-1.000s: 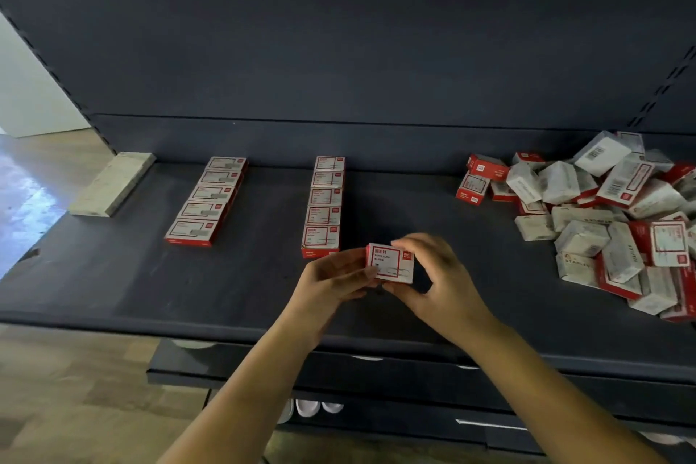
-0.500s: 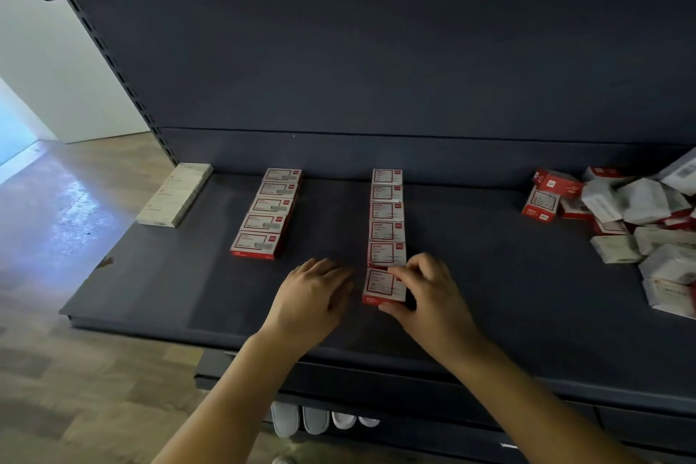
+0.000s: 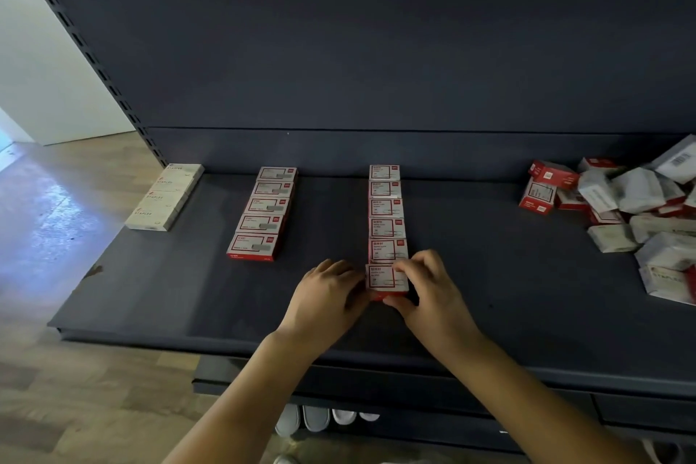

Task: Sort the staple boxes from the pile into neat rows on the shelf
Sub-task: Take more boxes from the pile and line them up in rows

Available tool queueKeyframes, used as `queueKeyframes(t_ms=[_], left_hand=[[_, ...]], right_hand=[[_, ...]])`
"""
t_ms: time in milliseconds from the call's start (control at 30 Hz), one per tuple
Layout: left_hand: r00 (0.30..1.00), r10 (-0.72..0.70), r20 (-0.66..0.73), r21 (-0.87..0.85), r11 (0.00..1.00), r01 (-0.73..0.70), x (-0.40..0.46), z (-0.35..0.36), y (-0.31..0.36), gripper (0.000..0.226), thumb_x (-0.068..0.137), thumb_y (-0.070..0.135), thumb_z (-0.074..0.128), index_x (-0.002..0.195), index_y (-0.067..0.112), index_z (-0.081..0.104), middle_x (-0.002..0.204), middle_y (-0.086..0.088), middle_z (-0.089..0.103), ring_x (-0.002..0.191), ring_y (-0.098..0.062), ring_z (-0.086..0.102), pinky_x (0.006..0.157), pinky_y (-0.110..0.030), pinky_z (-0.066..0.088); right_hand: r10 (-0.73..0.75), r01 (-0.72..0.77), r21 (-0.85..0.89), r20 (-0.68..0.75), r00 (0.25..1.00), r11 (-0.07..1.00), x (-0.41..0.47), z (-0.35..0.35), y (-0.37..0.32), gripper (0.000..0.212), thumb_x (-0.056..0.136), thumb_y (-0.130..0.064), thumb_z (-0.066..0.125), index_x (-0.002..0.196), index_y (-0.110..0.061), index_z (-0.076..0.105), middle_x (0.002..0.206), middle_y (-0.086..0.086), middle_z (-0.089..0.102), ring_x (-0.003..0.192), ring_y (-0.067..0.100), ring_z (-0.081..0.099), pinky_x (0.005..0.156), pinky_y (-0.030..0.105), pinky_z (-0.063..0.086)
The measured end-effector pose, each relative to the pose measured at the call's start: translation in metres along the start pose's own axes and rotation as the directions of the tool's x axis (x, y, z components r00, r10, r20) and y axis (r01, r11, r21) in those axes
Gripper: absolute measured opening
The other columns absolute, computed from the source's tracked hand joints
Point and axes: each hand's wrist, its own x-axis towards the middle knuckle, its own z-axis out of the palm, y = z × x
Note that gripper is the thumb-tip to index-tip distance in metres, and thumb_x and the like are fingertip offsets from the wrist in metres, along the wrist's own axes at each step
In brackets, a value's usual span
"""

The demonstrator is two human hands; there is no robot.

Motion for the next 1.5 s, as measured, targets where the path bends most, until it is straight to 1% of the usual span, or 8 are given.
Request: queueKeyframes(t_ms=[100, 300, 533, 733, 967, 1300, 1400, 1500], left_hand=[[0.999, -0.028, -0.041, -0.030, 0.999, 0.027, 0.002, 0.001, 0.004, 0.024, 0.078, 0.037, 0.063, 0.082, 0.015, 0.072, 0.080, 0.002, 0.067, 0.070, -0.019, 0.063, 0.058, -0.025, 0.048], [0.998, -0.055, -0.035, -0.094, 0.994, 0.051, 0.002, 0.000, 0.008, 0.016, 0.075, 0.024, 0.070, 0.082, 0.010, 0.072, 0.079, -0.002, 0.067, 0.071, -0.022, 0.062, 0.060, -0.024, 0.047], [0.995, -0.090, -0.031, -0.072, 0.994, 0.087, 0.002, 0.002, 0.015, 0.018, 0.077, 0.022, 0.067, 0.088, 0.009, 0.073, 0.089, -0.004, 0.070, 0.079, -0.026, 0.064, 0.066, -0.026, 0.049], [0.990, -0.117, -0.084, 0.080, 0.989, 0.124, 0.007, -0.013, 0.029, 0.025, 0.069, 0.029, 0.062, 0.087, 0.013, 0.070, 0.081, -0.001, 0.068, 0.072, -0.026, 0.064, 0.054, -0.029, 0.047], [0.991, -0.029, -0.128, 0.105, 0.994, 0.043, 0.031, -0.017, 0.074, 0.042, 0.081, 0.034, 0.040, 0.101, 0.010, 0.068, 0.094, -0.004, 0.070, 0.083, -0.027, 0.065, 0.063, -0.037, 0.055], [0.997, 0.068, -0.047, 0.032, 0.997, -0.066, 0.056, 0.043, 0.145, 0.035, 0.081, 0.030, 0.042, 0.094, 0.013, 0.070, 0.089, -0.002, 0.068, 0.080, -0.025, 0.064, 0.063, -0.035, 0.053], [0.994, 0.090, -0.060, 0.054, 0.995, -0.087, 0.078, 0.047, 0.160, 0.028, 0.085, 0.023, 0.051, 0.104, 0.012, 0.068, 0.102, -0.005, 0.066, 0.094, -0.028, 0.061, 0.077, -0.037, 0.049], [0.997, 0.072, -0.029, 0.086, 0.994, -0.070, 0.110, 0.046, 0.168, 0.031, 0.094, 0.024, 0.046, 0.120, 0.013, 0.059, 0.122, -0.004, 0.057, 0.114, -0.025, 0.049, 0.092, -0.033, 0.037]], right_hand=[[0.021, -0.020, -0.050, 0.026, 0.999, 0.999, -0.001, 0.001, 0.000, 0.059, 0.059, -0.009, 0.087, 0.112, -0.004, 0.062, 0.103, 0.005, 0.046, 0.087, 0.016, 0.058, 0.077, 0.019, 0.048], [0.132, -0.130, -0.032, 0.067, 0.989, 0.991, -0.001, 0.002, -0.003, 0.053, 0.075, -0.014, 0.076, 0.124, -0.003, 0.057, 0.130, 0.012, 0.047, 0.116, 0.026, 0.053, 0.096, 0.035, 0.047], [0.139, -0.138, -0.016, 0.100, 0.985, 0.990, 0.000, -0.002, -0.002, 0.050, 0.066, -0.005, 0.082, 0.112, 0.002, 0.063, 0.116, 0.014, 0.057, 0.100, 0.030, 0.063, 0.085, 0.037, 0.053], [0.160, -0.139, -0.120, 0.194, 0.968, 0.983, 0.003, -0.024, -0.013, 0.050, 0.088, -0.029, 0.060, 0.134, -0.015, 0.046, 0.139, 0.002, 0.036, 0.125, 0.020, 0.037, 0.102, 0.029, 0.039], [0.194, -0.127, -0.227, 0.301, 0.934, 0.966, -0.003, -0.063, -0.007, 0.053, 0.099, -0.034, 0.037, 0.147, -0.021, 0.019, 0.155, -0.004, 0.012, 0.140, 0.015, 0.015, 0.111, 0.023, 0.018], [0.263, -0.223, -0.200, 0.205, 0.943, 0.954, -0.040, -0.114, 0.065, 0.044, 0.095, -0.027, 0.049, 0.137, -0.016, 0.044, 0.144, -0.002, 0.037, 0.133, 0.014, 0.033, 0.104, 0.018, 0.026], [0.242, -0.228, -0.151, 0.082, 0.967, 0.962, -0.028, -0.132, 0.090, 0.036, 0.087, -0.013, 0.061, 0.122, -0.005, 0.059, 0.125, 0.009, 0.057, 0.118, 0.025, 0.052, 0.096, 0.020, 0.032], [0.228, -0.223, -0.154, 0.016, 0.973, 0.963, 0.006, -0.147, 0.108, 0.034, 0.086, -0.009, 0.059, 0.119, -0.003, 0.060, 0.121, 0.013, 0.060, 0.114, 0.028, 0.054, 0.095, 0.029, 0.039]])
